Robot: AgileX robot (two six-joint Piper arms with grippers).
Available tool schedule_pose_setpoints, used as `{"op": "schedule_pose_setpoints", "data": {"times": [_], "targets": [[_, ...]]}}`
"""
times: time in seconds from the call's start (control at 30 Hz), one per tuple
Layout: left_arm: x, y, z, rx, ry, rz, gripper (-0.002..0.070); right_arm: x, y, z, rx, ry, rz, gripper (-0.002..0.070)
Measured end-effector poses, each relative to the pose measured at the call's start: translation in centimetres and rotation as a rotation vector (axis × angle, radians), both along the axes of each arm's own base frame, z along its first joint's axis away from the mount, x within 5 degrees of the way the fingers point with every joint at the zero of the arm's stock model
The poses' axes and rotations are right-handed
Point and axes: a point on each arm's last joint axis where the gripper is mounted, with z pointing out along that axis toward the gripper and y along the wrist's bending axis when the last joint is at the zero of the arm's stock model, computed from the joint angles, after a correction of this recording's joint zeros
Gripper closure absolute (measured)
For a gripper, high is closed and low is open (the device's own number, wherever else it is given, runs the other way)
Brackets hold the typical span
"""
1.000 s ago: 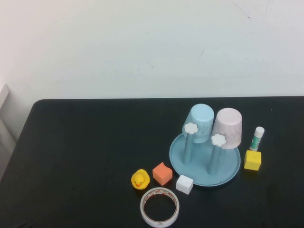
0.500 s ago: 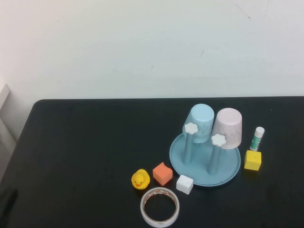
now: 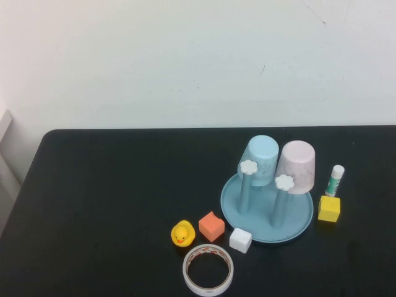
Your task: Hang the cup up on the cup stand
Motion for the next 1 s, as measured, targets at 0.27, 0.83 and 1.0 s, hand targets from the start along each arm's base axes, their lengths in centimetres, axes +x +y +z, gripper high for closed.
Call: {"op": "schedule_pose_setpoints", "data": {"times": [0.27, 0.83, 1.0], "targets": [[-0.4, -0.2, -1.9, 0.146, 0.197, -0.05, 0.0676, 0.0, 0.0, 0.0, 0.0, 0.0, 0.0, 0.0678], [-0.4, -0.3, -1.9, 0.161, 0.201, -0.055, 0.0676, 0.0, 0.0, 0.0, 0.0, 0.0, 0.0, 0.0678], [-0.4, -0.3, -1.9, 0.161, 0.201, -0.055, 0.0676, 0.0, 0.0, 0.0, 0.0, 0.0, 0.0, 0.0678]]}}
